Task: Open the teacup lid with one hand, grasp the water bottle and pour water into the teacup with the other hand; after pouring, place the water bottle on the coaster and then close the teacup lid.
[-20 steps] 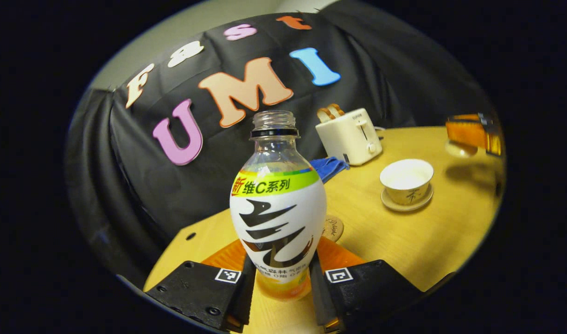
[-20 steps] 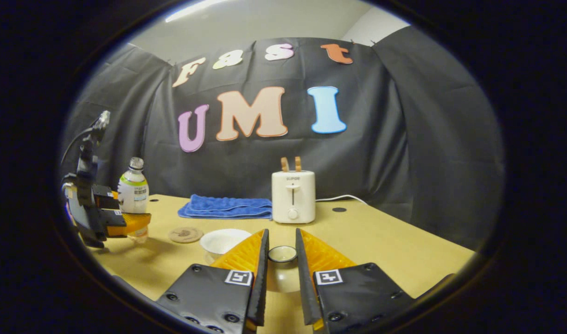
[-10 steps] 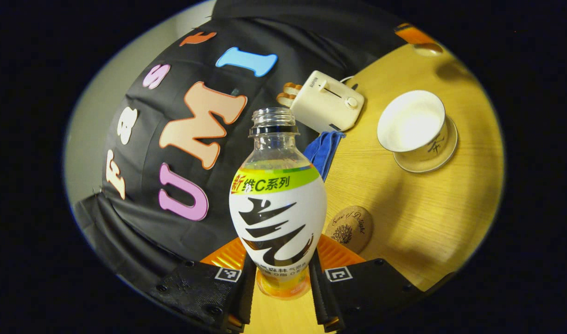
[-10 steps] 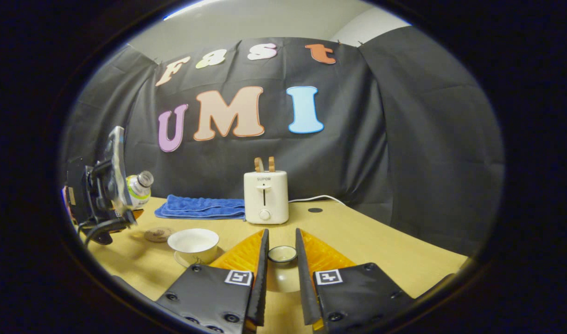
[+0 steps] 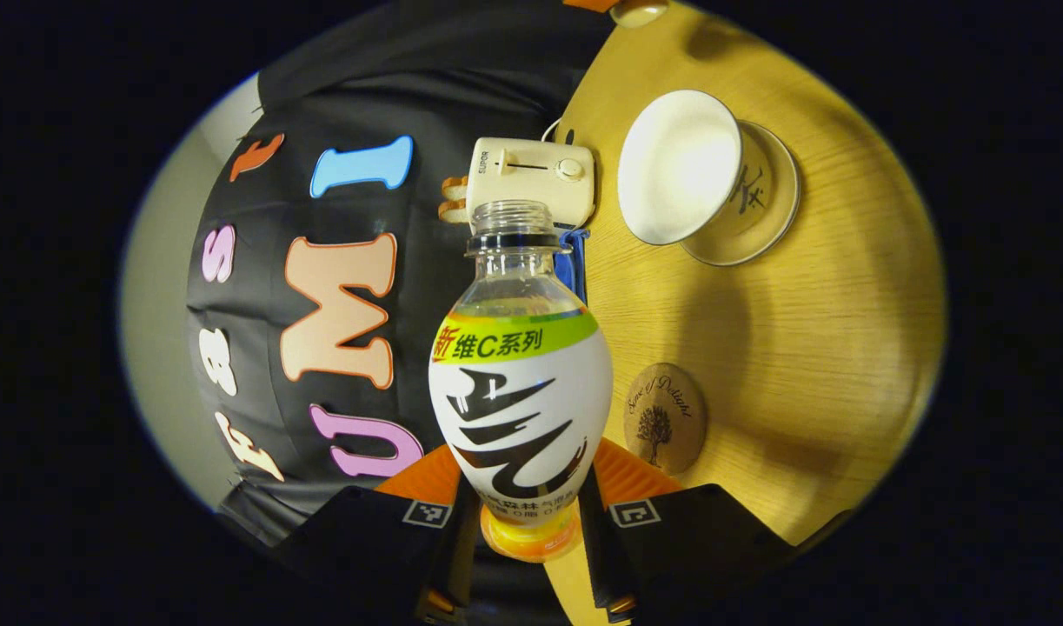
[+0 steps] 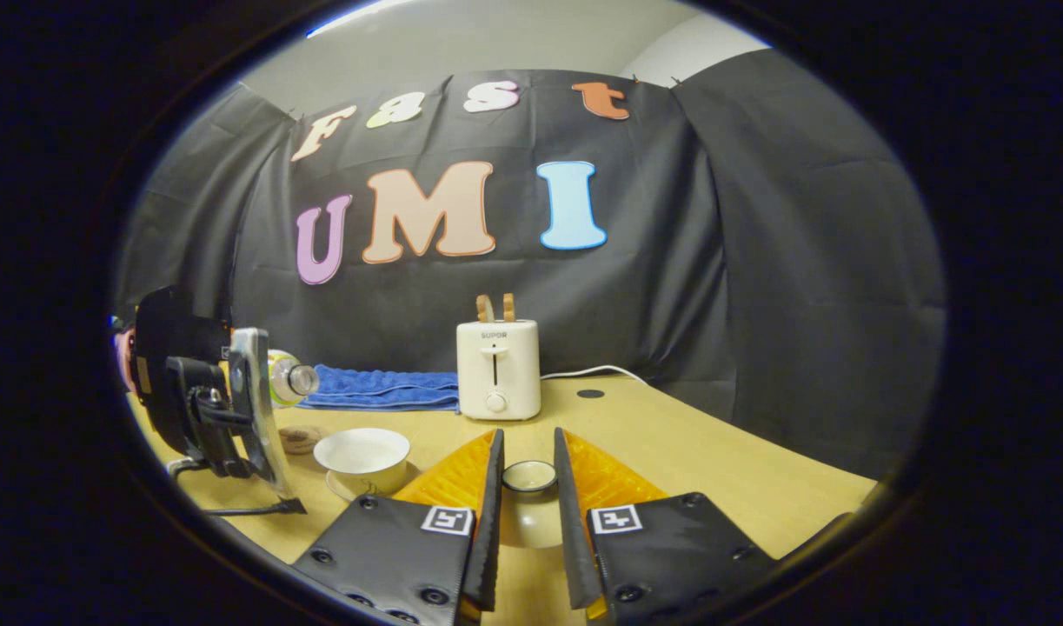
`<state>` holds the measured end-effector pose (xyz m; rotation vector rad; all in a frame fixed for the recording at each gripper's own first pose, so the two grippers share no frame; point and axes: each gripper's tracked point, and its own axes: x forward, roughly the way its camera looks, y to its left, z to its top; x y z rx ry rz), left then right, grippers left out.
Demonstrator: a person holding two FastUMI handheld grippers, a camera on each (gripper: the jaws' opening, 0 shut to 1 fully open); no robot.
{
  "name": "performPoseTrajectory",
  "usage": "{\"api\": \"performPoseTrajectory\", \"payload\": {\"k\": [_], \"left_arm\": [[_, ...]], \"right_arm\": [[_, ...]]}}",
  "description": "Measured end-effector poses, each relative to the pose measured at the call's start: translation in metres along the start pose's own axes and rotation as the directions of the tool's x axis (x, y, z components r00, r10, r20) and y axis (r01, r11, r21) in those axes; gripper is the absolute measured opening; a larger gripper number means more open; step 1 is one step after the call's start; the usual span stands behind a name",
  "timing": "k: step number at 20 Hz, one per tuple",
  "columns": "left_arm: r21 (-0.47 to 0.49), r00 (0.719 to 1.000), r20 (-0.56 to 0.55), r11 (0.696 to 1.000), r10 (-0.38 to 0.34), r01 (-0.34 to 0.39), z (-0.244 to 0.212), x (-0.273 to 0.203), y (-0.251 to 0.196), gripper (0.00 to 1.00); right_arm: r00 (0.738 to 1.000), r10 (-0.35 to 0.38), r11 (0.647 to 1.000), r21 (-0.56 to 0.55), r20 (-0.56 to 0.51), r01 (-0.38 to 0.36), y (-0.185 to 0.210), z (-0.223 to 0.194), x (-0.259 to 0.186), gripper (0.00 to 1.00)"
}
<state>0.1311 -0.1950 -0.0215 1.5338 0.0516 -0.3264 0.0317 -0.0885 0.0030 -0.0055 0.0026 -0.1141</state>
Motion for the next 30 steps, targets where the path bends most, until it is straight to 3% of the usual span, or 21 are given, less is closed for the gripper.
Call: {"api": "performPoseTrajectory", "payload": {"k": [5,18,24,30], "left_arm": [[0.142,1.0,-0.004,0.99,-0.011,0.011,0.002,0.002,0.003,0.51],[0.343,1.0,-0.006,0.939,-0.017,0.019,0.011,0.008,0.008,0.51],[0.436,1.0,-0.016,0.9,-0.022,0.027,0.011,0.01,0.018,0.51],[0.532,1.0,0.006,0.847,0.009,-0.011,0.017,0.006,0.033,0.51]], "right_arm": [[1.0,0.0,1.0,0.0,-0.001,0.0,0.0,-0.001,0.0,0.34],[1.0,-0.001,1.0,0.0,-0.001,0.001,-0.001,-0.001,0.0,0.34],[1.0,0.0,1.0,0.0,-0.001,0.0,-0.001,0.0,0.0,0.34],[1.0,0.0,1.0,0.001,0.0,0.0,-0.001,0.0,0.001,0.34]]}}
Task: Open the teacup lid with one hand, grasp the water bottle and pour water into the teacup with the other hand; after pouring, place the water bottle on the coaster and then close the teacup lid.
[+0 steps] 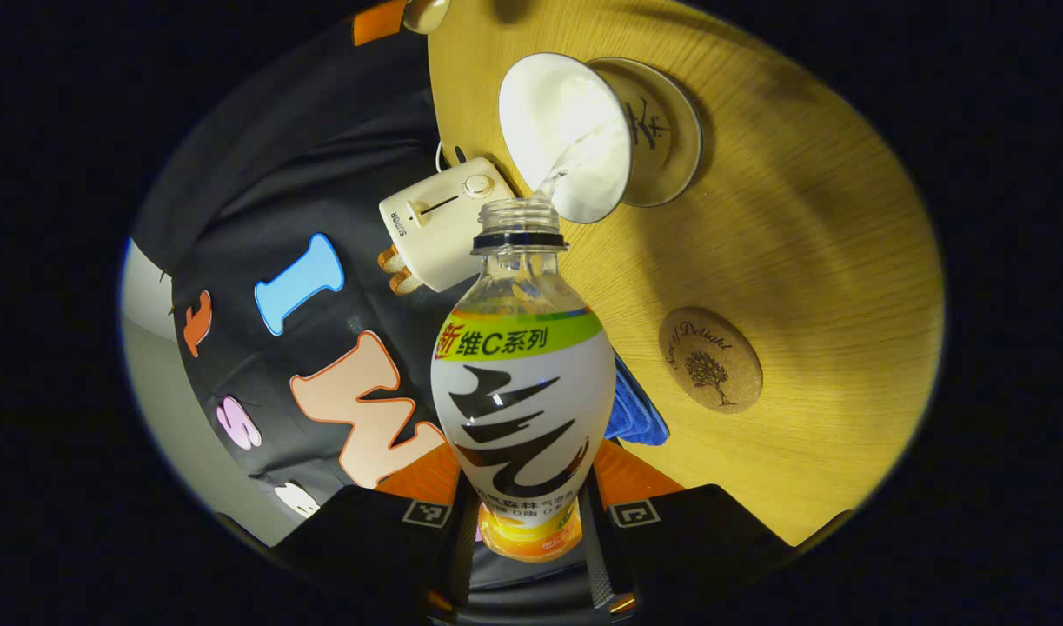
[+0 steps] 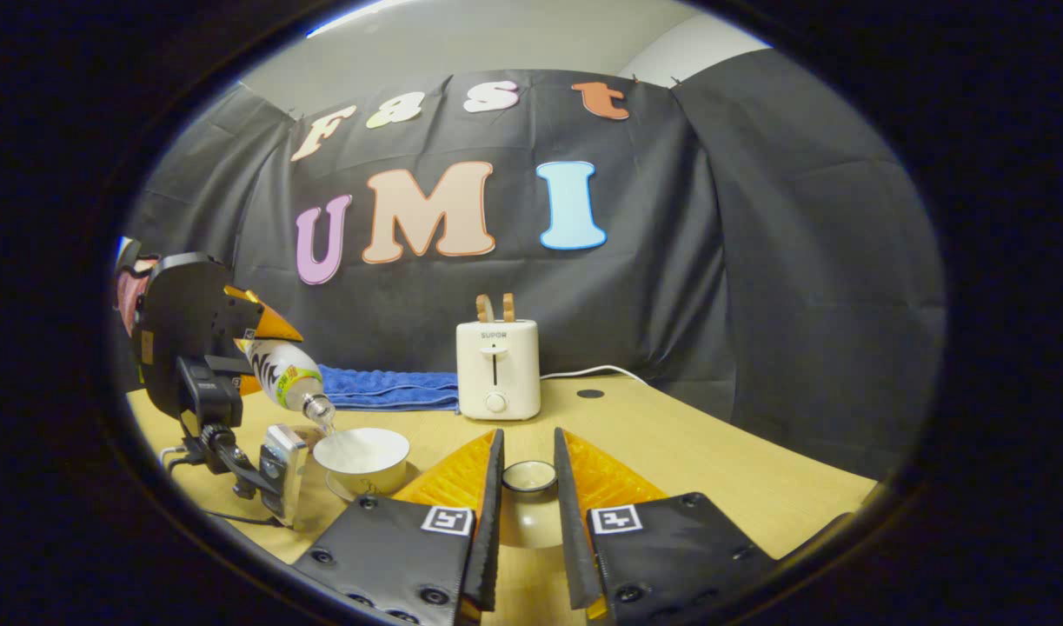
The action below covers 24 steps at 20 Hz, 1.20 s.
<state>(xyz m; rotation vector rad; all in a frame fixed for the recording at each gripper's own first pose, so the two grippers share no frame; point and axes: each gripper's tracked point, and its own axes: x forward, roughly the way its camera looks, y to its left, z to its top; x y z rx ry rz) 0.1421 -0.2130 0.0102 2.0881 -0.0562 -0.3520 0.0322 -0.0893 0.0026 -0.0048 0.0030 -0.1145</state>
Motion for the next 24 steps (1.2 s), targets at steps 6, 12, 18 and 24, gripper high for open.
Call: {"api": "performPoseTrajectory", "payload": {"k": [6,12,18,24], "left_arm": [[0.099,0.999,0.007,0.994,0.038,-0.039,-0.003,0.0,0.034,0.51],[0.154,0.998,0.006,0.986,0.058,-0.058,-0.004,-0.004,0.045,0.51],[0.166,0.998,0.007,0.984,0.059,-0.059,-0.003,-0.003,0.046,0.51],[-0.106,1.0,0.023,0.994,-0.005,0.008,-0.004,0.002,0.019,0.5]], "right_arm": [[1.0,0.0,1.0,0.0,-0.001,0.0,0.0,0.0,0.0,0.34],[1.0,0.0,1.0,0.0,-0.001,0.0,0.0,-0.001,0.0,0.34],[1.0,0.0,1.0,0.0,-0.001,0.0,0.0,-0.001,0.0,0.34],[1.0,0.0,1.0,0.0,0.0,0.0,0.0,0.0,0.0,0.34]]}}
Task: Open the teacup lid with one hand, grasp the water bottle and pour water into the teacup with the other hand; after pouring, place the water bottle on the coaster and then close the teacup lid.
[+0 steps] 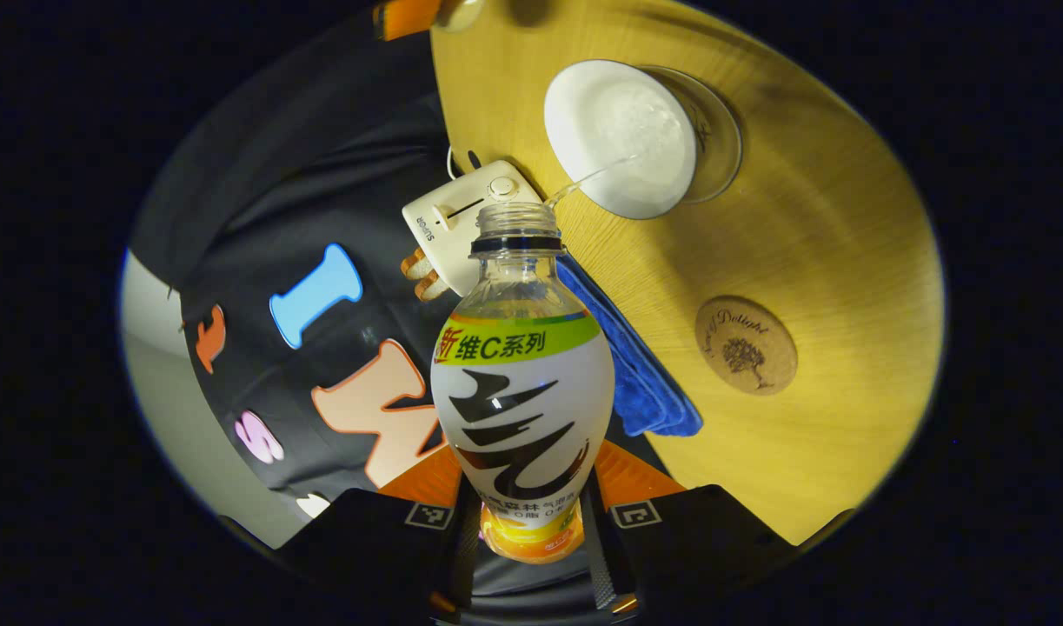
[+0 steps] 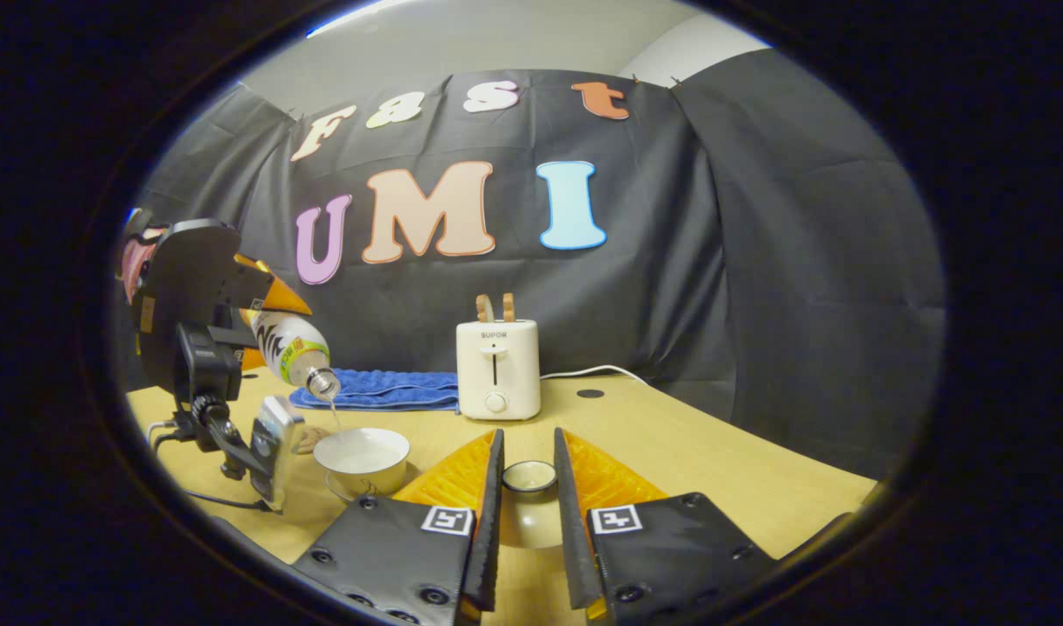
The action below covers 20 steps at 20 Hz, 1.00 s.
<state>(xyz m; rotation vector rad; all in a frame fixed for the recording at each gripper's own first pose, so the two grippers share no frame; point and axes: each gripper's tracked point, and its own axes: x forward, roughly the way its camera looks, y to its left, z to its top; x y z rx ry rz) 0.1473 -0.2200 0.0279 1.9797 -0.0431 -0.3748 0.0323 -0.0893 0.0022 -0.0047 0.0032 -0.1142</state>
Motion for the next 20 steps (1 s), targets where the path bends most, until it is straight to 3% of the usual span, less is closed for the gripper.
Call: {"api": "performPoseTrajectory", "payload": {"k": [2,3,6,10,12,13,16,17,19,20], "left_arm": [[-0.174,0.998,0.038,0.983,-0.049,0.054,0.003,0.002,-0.016,0.5],[-0.294,0.995,0.071,0.952,-0.071,0.089,0.006,-0.001,-0.027,0.5],[-0.571,0.986,0.149,0.807,-0.076,0.149,0.015,-0.009,-0.036,0.5],[-0.8,0.976,0.213,0.568,-0.034,0.194,0.011,-0.015,-0.04,0.53],[-0.887,0.973,0.228,0.417,0.025,0.197,0.006,-0.021,-0.031,0.5],[-0.924,0.972,0.229,0.327,0.055,0.199,0.003,-0.024,-0.029,0.47],[-0.973,0.968,0.226,-0.014,0.111,0.229,-0.002,-0.03,-0.026,0.5],[-0.965,0.965,0.222,-0.112,0.139,0.238,-0.003,-0.027,-0.024,0.49],[-0.931,0.96,0.203,-0.265,0.194,0.251,-0.008,-0.023,-0.018,0.49],[-0.915,0.959,0.189,-0.316,0.214,0.25,-0.014,-0.023,-0.018,0.49]], "right_arm": [[1.0,0.0,1.0,0.0,0.0,0.0,0.0,0.0,0.0,0.34],[1.0,0.001,1.0,0.0,0.001,-0.001,0.0,0.0,0.0,0.34],[1.0,0.001,1.0,0.0,0.001,-0.001,0.0,0.001,0.0,0.34],[1.0,0.001,1.0,-0.001,0.0,-0.001,0.0,0.0,0.0,0.34],[1.0,0.001,1.0,0.0,0.0,-0.001,0.0,0.001,0.0,0.34],[1.0,0.0,1.0,-0.001,0.0,0.0,0.0,0.0,0.0,0.34],[1.0,-0.002,1.0,-0.001,0.001,0.002,0.0,0.0,0.0,0.34],[1.0,-0.004,1.0,-0.001,0.001,0.004,-0.001,0.001,0.0,0.34],[1.0,-0.006,1.0,-0.001,0.001,0.006,-0.001,0.0,0.0,0.34],[1.0,-0.006,1.0,-0.001,0.001,0.006,-0.001,0.0,0.0,0.34]]}}
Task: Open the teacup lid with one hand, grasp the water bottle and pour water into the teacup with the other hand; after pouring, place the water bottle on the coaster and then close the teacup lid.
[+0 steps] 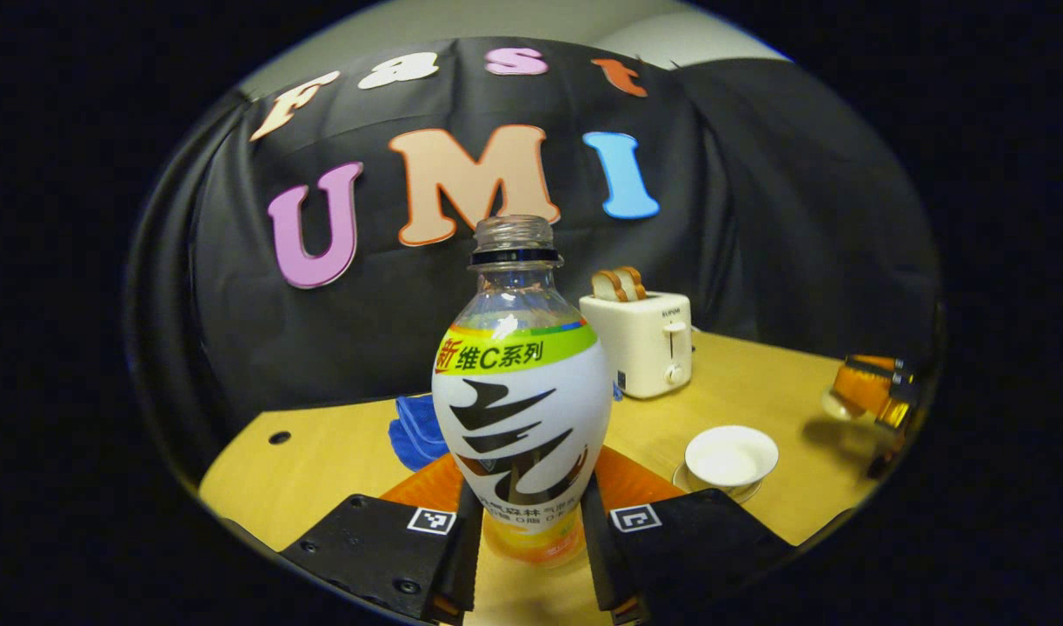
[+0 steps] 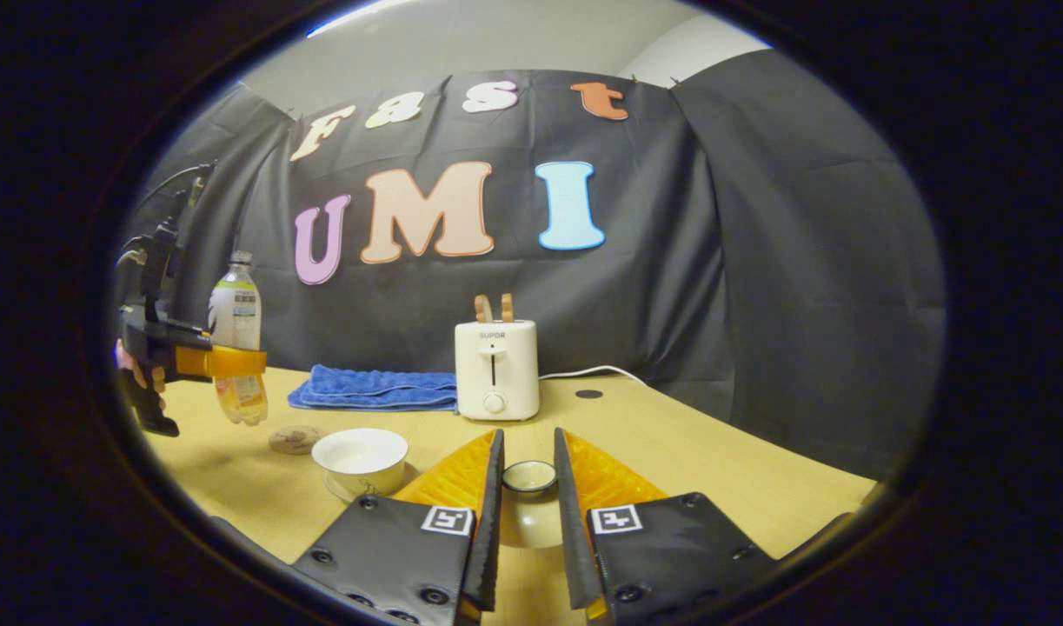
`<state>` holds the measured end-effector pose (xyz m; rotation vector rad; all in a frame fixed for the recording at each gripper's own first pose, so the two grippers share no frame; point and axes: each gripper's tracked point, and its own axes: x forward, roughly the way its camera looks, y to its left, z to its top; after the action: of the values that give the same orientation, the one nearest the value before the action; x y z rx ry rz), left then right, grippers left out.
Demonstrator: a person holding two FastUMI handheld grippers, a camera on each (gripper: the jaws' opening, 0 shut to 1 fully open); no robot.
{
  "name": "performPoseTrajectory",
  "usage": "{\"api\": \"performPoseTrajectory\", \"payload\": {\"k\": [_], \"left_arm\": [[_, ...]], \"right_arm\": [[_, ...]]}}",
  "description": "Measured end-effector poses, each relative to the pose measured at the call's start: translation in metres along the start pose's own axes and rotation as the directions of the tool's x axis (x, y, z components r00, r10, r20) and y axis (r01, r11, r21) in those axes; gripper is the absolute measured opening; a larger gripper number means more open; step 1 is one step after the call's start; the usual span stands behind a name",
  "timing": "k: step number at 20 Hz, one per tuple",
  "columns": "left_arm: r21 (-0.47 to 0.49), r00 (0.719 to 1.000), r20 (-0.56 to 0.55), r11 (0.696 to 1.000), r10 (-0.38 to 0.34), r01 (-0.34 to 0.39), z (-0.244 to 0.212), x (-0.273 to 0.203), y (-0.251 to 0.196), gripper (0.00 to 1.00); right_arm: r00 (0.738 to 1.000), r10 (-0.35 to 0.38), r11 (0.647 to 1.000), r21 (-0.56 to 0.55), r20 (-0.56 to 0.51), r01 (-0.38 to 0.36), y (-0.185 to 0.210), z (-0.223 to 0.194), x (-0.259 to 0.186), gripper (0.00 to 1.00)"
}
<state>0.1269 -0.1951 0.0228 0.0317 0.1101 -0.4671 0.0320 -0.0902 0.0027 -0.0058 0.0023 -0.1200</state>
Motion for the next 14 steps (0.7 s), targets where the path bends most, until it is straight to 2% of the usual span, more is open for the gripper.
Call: {"api": "performPoseTrajectory", "payload": {"k": [2,7,10,14], "left_arm": [[-0.058,0.999,0.035,0.998,0.011,-0.009,-0.001,0.004,0.008,0.49],[-0.113,0.999,0.043,0.994,0.009,-0.005,-0.015,0.027,0.011,0.51],[-0.108,1.0,0.027,0.994,-0.006,0.009,-0.02,0.041,0.002,0.51],[-0.096,1.0,-0.007,0.995,0.009,-0.01,-0.033,0.049,0.005,0.51]], "right_arm": [[1.0,-0.006,1.0,0.0,0.001,0.006,-0.001,0.0,0.0,0.34],[1.0,-0.012,1.0,0.0,0.001,0.012,-0.002,0.0,0.0,0.34],[1.0,-0.012,1.0,0.0,0.001,0.012,-0.002,0.0,0.0,0.34],[1.0,-0.012,1.0,0.0,0.001,0.012,-0.002,0.0,0.0,0.34]]}}
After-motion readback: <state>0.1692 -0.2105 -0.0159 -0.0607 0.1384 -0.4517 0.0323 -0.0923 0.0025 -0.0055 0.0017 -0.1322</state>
